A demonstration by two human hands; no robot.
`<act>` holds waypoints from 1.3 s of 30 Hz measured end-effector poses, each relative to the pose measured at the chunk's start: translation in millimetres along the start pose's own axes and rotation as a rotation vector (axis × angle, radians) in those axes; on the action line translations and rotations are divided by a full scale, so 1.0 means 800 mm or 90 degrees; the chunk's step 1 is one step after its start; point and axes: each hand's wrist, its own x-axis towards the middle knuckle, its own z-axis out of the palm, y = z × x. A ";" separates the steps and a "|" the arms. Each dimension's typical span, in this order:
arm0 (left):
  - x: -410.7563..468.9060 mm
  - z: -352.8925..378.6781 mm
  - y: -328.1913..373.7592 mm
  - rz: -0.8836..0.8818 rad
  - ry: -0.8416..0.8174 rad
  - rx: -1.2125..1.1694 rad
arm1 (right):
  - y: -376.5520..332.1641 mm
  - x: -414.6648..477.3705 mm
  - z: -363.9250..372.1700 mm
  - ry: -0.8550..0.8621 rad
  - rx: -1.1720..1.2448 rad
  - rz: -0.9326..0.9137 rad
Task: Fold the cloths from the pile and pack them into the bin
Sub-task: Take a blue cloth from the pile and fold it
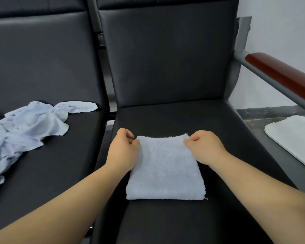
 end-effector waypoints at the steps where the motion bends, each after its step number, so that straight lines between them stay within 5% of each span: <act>1: -0.001 0.001 0.000 0.005 0.010 0.031 | 0.001 0.002 -0.004 -0.008 -0.024 0.011; 4: -0.007 -0.007 0.002 -0.039 -0.003 0.081 | -0.002 0.002 -0.021 -0.091 -0.121 0.091; 10: -0.026 -0.013 0.010 -0.093 -0.191 0.232 | -0.009 -0.030 -0.007 -0.157 -0.185 0.107; 18: -0.063 -0.030 0.054 -0.051 -0.156 -0.042 | -0.038 -0.069 -0.023 -0.127 0.046 0.051; 26: -0.131 -0.005 0.205 0.178 -0.225 -0.106 | 0.006 -0.169 -0.176 0.159 0.118 -0.065; 33: -0.256 0.166 0.316 0.389 -0.501 0.043 | 0.196 -0.286 -0.243 0.377 0.311 0.161; 39: -0.337 0.333 0.328 0.480 -0.678 0.187 | 0.350 -0.338 -0.230 0.460 0.411 0.382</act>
